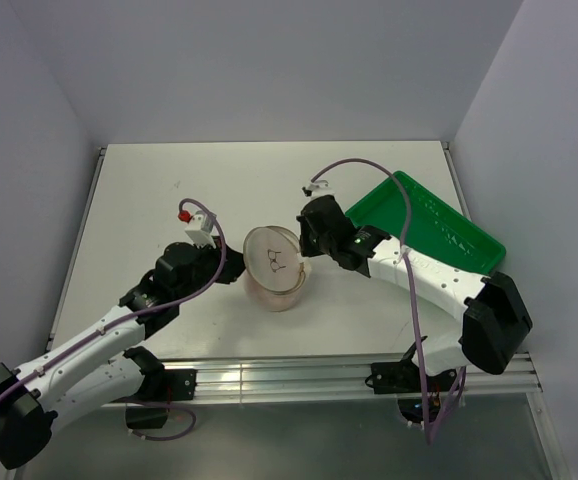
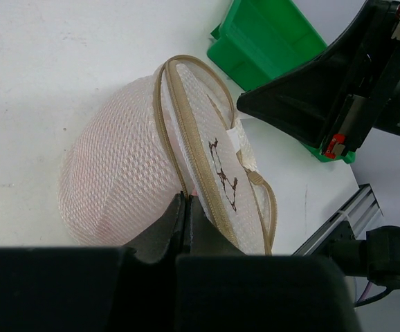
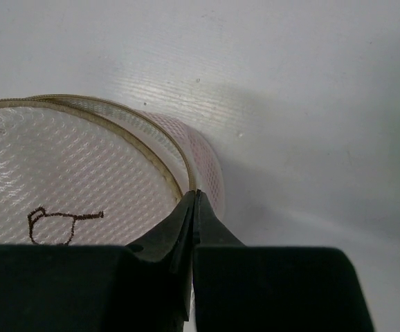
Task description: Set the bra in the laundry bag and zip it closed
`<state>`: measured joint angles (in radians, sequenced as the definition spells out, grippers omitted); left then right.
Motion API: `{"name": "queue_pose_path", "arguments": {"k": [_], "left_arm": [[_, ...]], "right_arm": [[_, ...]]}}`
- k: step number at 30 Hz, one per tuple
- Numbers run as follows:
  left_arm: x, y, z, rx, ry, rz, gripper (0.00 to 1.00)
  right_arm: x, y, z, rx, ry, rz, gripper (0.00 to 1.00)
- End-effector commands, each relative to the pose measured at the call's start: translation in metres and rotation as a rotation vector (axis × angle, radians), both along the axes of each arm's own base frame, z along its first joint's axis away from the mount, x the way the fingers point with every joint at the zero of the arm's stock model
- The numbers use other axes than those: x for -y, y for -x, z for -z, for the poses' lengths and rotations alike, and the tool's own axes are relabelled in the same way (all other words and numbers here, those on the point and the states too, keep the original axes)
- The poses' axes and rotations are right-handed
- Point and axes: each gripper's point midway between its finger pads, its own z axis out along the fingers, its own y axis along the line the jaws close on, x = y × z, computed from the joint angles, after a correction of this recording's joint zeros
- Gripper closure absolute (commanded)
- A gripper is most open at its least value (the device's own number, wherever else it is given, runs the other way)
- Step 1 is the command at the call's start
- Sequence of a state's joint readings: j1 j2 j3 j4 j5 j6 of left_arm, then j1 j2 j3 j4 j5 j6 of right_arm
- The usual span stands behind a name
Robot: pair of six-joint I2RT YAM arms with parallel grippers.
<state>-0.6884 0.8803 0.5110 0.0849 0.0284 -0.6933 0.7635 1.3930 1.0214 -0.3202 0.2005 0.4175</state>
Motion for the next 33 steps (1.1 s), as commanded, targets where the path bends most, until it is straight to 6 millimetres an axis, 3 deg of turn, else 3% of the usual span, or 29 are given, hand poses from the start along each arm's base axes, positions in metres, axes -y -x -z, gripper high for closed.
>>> {"name": "queue_pose_path", "arguments": {"k": [1, 5, 7, 8, 10, 17, 18, 22, 26, 27, 29, 30, 32, 33], "left_arm": [[0.001, -0.010, -0.026, 0.058, 0.035, -0.021, 1.00], [-0.003, -0.015, -0.024, 0.040, 0.017, -0.043, 1.00], [-0.019, -0.031, -0.022, 0.021, -0.022, -0.147, 1.00], [-0.024, -0.036, -0.023, 0.015, -0.021, -0.174, 1.00], [-0.031, -0.046, -0.028, 0.009, 0.002, -0.185, 1.00], [-0.030, -0.069, -0.059, 0.050, 0.060, -0.174, 1.00], [-0.029, -0.074, -0.061, 0.049, 0.057, -0.168, 1.00], [-0.027, -0.084, -0.056, 0.023, 0.040, -0.150, 1.00], [-0.028, -0.096, -0.047, -0.006, -0.014, -0.163, 1.00], [-0.027, -0.100, -0.048, -0.008, -0.022, -0.168, 0.95], [-0.027, -0.101, -0.051, -0.006, -0.023, -0.166, 0.81], [-0.028, -0.098, -0.058, 0.009, -0.010, -0.167, 0.63], [-0.035, -0.094, -0.067, 0.038, 0.001, -0.194, 0.44], [-0.043, -0.085, -0.071, 0.044, 0.000, -0.211, 0.39]], "right_arm": [[-0.001, -0.005, -0.019, 0.050, -0.014, 0.014, 1.00], [0.001, -0.001, -0.033, 0.075, -0.066, 0.019, 1.00], [0.000, 0.004, -0.058, 0.115, -0.169, 0.019, 1.00], [0.004, 0.006, -0.056, 0.109, -0.194, 0.028, 1.00], [0.002, 0.016, -0.079, 0.129, -0.322, 0.007, 1.00], [0.021, 0.037, -0.066, 0.098, -0.443, 0.051, 1.00], [0.025, 0.039, -0.072, 0.115, -0.466, 0.059, 1.00], [0.025, 0.047, -0.066, 0.089, -0.499, 0.057, 1.00], [0.026, 0.040, -0.055, 0.070, -0.462, 0.079, 1.00], [0.025, 0.036, -0.042, 0.039, -0.432, 0.088, 1.00], [0.023, 0.029, -0.039, 0.039, -0.436, 0.094, 1.00], [0.022, 0.026, -0.037, 0.038, -0.437, 0.101, 1.00], [0.021, 0.023, -0.039, 0.051, -0.463, 0.110, 1.00], [0.020, 0.023, -0.040, 0.052, -0.474, 0.116, 1.00]]}}
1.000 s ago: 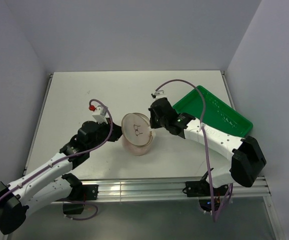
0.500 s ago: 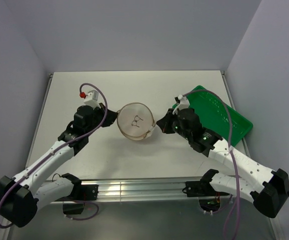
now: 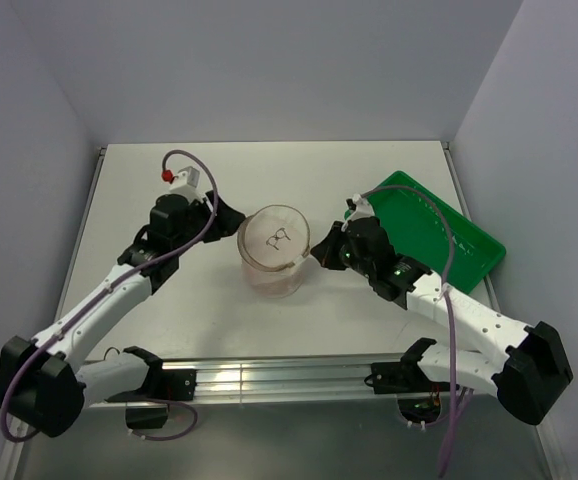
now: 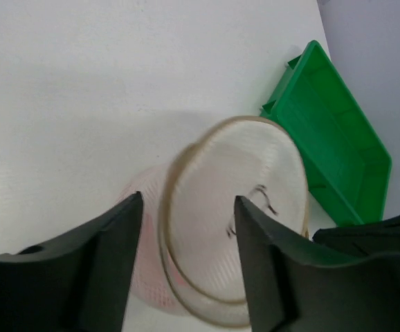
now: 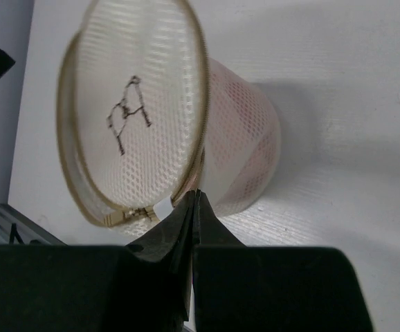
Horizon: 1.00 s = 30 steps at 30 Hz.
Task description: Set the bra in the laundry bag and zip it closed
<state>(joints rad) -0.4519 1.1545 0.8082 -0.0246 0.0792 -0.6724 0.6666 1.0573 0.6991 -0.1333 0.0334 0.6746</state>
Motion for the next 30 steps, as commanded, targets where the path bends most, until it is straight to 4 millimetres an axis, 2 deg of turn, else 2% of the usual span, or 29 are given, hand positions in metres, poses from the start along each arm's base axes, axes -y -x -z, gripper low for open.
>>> {"name": "queue_pose_path", "arguments": {"k": [1, 3, 4, 6, 7, 8, 9, 11, 12, 13, 14, 15, 16, 19, 20, 22, 23, 24, 28, 30], "left_arm": [[-0.017, 0.007, -0.049, 0.129, 0.031, -0.057, 0.36], [-0.026, 0.022, -0.051, 0.136, 0.038, -0.071, 0.30], [-0.028, 0.026, -0.050, 0.136, 0.043, -0.074, 0.30], [-0.029, 0.046, -0.038, 0.108, 0.080, -0.058, 0.33], [-0.021, 0.057, -0.035, 0.081, 0.134, -0.025, 0.34], [-0.017, 0.067, -0.018, 0.051, 0.148, -0.005, 0.37], [-0.007, 0.082, -0.020, 0.051, 0.180, 0.034, 0.38], [0.000, 0.096, -0.016, 0.036, 0.257, 0.032, 0.42], [0.011, 0.107, -0.015, 0.024, 0.290, 0.070, 0.42], [0.017, 0.111, -0.022, 0.019, 0.364, 0.077, 0.42], [0.020, 0.117, -0.013, 0.004, 0.391, 0.088, 0.42], [0.031, 0.123, -0.028, 0.042, 0.458, 0.130, 0.41], [0.036, 0.125, -0.025, 0.019, 0.489, 0.136, 0.40], [0.056, 0.137, -0.035, 0.027, 0.538, 0.201, 0.39], [0.062, 0.135, -0.029, 0.013, 0.528, 0.188, 0.39], [0.077, 0.142, -0.032, 0.001, 0.561, 0.210, 0.40], [0.088, 0.148, -0.022, -0.024, 0.553, 0.229, 0.40], [0.096, 0.147, -0.027, -0.016, 0.591, 0.227, 0.46], [0.101, 0.143, -0.036, 0.022, 0.573, 0.202, 0.50], [0.093, 0.131, -0.036, 0.058, 0.528, 0.129, 0.52]], "right_arm": [[-0.007, -0.013, -0.030, 0.089, -0.102, 0.028, 1.00], [-0.005, -0.008, -0.025, 0.077, -0.122, 0.036, 1.00], [-0.008, -0.010, -0.032, 0.104, -0.159, 0.032, 1.00], [-0.008, -0.004, -0.026, 0.097, -0.196, 0.028, 1.00], [-0.008, -0.002, -0.022, 0.098, -0.207, 0.024, 1.00], [-0.009, 0.000, -0.020, 0.096, -0.211, 0.021, 1.00], [-0.009, 0.000, -0.018, 0.095, -0.216, 0.021, 1.00], [-0.008, 0.001, -0.014, 0.098, -0.224, 0.024, 1.00], [-0.008, 0.001, -0.015, 0.103, -0.230, 0.023, 1.00], [-0.008, 0.001, -0.013, 0.103, -0.231, 0.023, 1.00], [-0.008, 0.001, -0.014, 0.104, -0.232, 0.023, 1.00], [-0.008, 0.001, -0.014, 0.107, -0.233, 0.024, 1.00], [-0.008, 0.001, -0.016, 0.115, -0.238, 0.023, 1.00], [-0.007, 0.004, -0.021, 0.139, -0.246, 0.015, 1.00], [-0.006, 0.004, -0.022, 0.146, -0.250, 0.014, 1.00], [-0.004, 0.005, -0.022, 0.155, -0.253, 0.019, 1.00], [-0.004, 0.005, -0.023, 0.162, -0.254, 0.019, 1.00], [-0.003, 0.006, -0.022, 0.166, -0.256, 0.017, 1.00], [-0.001, 0.008, -0.018, 0.164, -0.246, 0.016, 1.00], [0.000, 0.009, -0.018, 0.172, -0.251, 0.015, 1.00]]}}
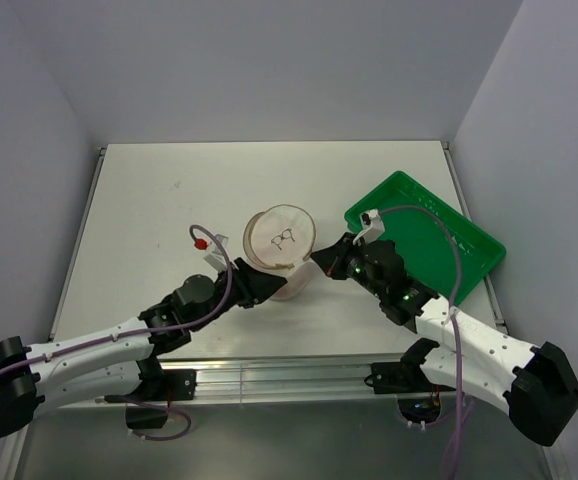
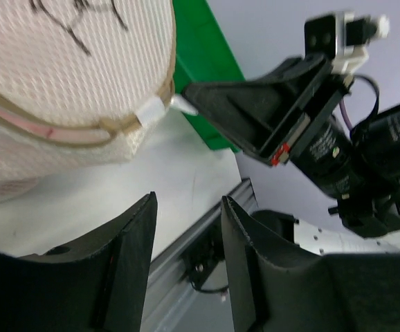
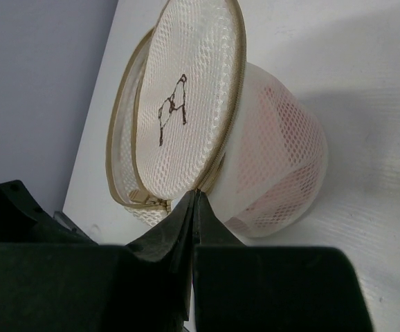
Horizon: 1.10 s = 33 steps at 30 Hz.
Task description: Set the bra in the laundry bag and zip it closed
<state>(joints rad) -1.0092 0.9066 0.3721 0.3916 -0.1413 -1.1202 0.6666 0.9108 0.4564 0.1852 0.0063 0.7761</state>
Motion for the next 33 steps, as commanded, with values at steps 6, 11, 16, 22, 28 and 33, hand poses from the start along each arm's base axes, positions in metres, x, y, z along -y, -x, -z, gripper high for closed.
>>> {"name": "queue_pose_path", "arguments": {"k": [6, 11, 16, 22, 28, 33], "left_arm": [[-0.016, -0.041, -0.049, 0.170, -0.061, -0.221, 0.51], [-0.003, -0.047, -0.036, 0.221, -0.201, -0.169, 0.52], [0.009, -0.051, -0.016, 0.199, -0.287, -0.131, 0.53], [0.007, -0.047, 0.000, 0.156, -0.268, -0.133, 0.54], [0.007, -0.050, 0.007, 0.144, -0.287, -0.148, 0.55], [-0.002, -0.052, 0.013, 0.120, -0.303, -0.183, 0.56]], "right_arm": [[0.003, -0.003, -0.011, 0.066, -0.012, 0.008, 1.00], [-0.001, -0.003, -0.013, 0.069, -0.016, -0.006, 1.00], [-0.001, -0.004, -0.012, 0.068, -0.014, -0.006, 1.00], [0.001, -0.003, -0.012, 0.074, -0.009, -0.002, 1.00], [0.002, -0.003, -0.012, 0.074, -0.008, 0.001, 1.00], [0.003, -0.004, -0.011, 0.075, -0.002, 0.006, 1.00]]}}
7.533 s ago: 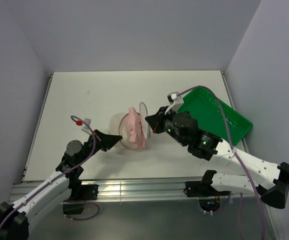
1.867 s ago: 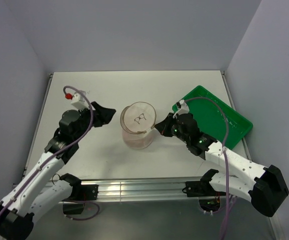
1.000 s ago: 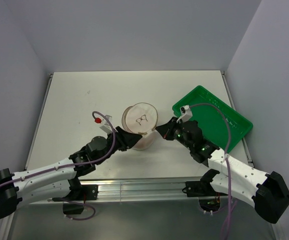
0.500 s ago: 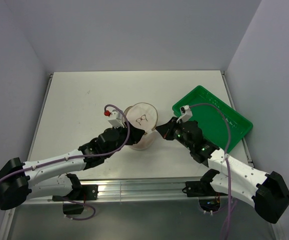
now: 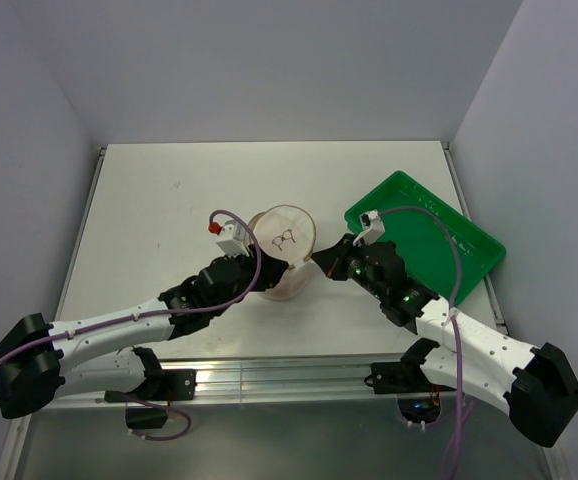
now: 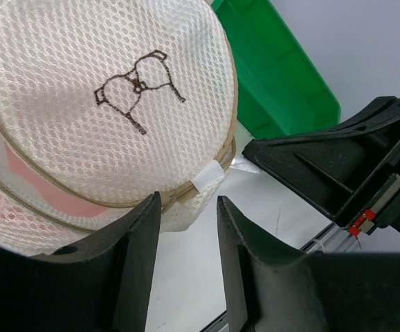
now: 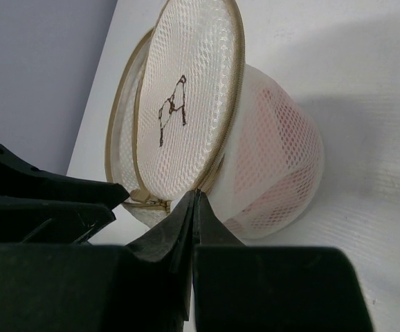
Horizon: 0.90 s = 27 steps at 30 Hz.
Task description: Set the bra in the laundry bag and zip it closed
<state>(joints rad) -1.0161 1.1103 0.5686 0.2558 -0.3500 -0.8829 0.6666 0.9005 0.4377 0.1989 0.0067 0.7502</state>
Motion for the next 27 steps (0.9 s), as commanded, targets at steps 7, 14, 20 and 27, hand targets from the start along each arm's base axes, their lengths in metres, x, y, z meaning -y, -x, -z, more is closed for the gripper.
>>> {"name": "queue_pose_path", "arguments": {"k": [7, 14, 20, 27], "left_arm": [[-0.009, -0.004, 0.007, -0.018, -0.033, -0.053, 0.56], [-0.010, -0.003, 0.014, -0.034, -0.045, -0.056, 0.55], [-0.001, -0.003, 0.022, -0.048, -0.042, -0.029, 0.55], [0.005, -0.004, 0.021, -0.037, -0.004, -0.024, 0.59]], "right_arm": [[-0.002, -0.007, -0.018, 0.061, -0.020, 0.002, 1.00], [-0.002, -0.007, -0.020, 0.067, -0.015, 0.005, 1.00], [-0.004, -0.009, -0.021, 0.067, -0.025, 0.001, 1.00], [-0.004, -0.008, -0.022, 0.070, -0.029, 0.000, 1.00]]}}
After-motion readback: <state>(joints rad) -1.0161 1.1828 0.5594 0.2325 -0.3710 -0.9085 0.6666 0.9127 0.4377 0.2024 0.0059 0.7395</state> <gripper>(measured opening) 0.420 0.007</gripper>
